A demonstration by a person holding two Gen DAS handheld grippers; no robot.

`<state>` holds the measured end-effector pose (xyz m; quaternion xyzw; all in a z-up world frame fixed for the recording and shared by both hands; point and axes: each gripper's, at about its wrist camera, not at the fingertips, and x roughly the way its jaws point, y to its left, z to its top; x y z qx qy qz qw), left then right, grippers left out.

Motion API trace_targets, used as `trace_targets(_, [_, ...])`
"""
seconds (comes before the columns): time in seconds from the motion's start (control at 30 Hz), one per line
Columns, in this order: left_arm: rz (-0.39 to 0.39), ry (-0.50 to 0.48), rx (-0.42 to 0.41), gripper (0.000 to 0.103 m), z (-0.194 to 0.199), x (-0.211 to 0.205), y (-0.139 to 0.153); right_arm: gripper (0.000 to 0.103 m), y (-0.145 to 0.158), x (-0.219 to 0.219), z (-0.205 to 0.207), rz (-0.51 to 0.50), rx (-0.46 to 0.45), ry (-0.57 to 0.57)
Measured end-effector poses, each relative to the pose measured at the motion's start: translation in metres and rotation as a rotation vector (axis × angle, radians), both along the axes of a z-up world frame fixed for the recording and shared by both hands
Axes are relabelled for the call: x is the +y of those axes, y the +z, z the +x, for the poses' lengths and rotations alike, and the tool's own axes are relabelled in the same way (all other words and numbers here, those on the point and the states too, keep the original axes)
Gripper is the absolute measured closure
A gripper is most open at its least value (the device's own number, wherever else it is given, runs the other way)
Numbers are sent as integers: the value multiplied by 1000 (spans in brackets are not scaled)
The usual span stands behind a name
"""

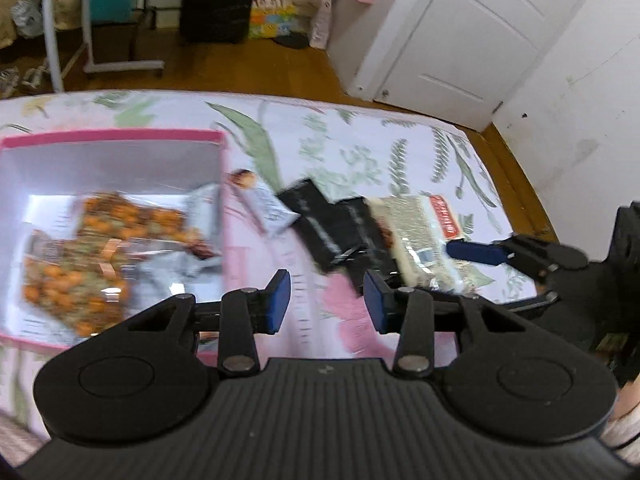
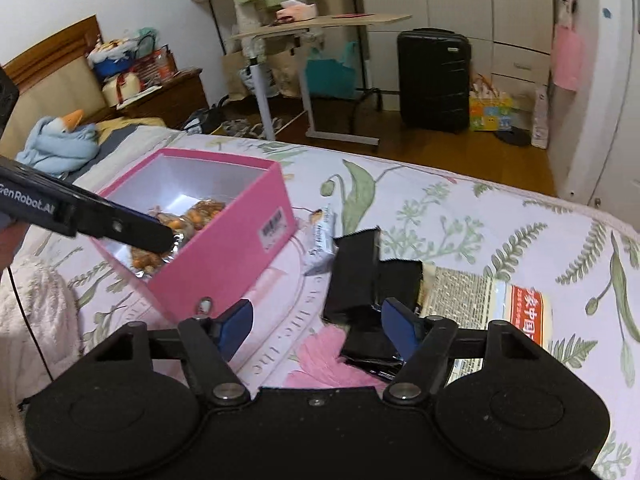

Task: Organize snacks
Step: 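Grasp a black snack bar with the left tool while the right tool grasps another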

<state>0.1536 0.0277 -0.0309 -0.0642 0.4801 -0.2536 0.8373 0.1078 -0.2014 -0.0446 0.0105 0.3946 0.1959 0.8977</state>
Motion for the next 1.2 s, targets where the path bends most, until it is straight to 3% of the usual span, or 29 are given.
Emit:
trace_targets(0.17, [-22, 66, 16, 64, 20, -41, -29, 28, -30, 7, 12, -54, -44, 30])
trace_targets(0.33, [6, 142, 19, 64, 44, -68, -70, 30, -58, 21, 26, -133, -125, 84])
trace_targets(0.57, [-11, 232, 129, 64, 79, -71, -119, 31, -92, 34, 54, -205, -137, 100])
trace_targets(0.63, [-51, 244, 167, 63, 85, -69, -129, 31, -98, 40, 52, -254, -156, 113])
trace_targets(0.73, [-95, 248, 175, 62, 86, -65, -134, 41, -100, 49, 43, -314, -183, 137])
trace_targets(0.87, [-134, 237, 194, 64, 83, -61, -136, 42, -95, 53, 36, -302, -165, 79])
trace_targets(1.2, [-132, 151, 231, 61, 54, -61, -126, 48, -79, 59, -3, -228, -105, -87])
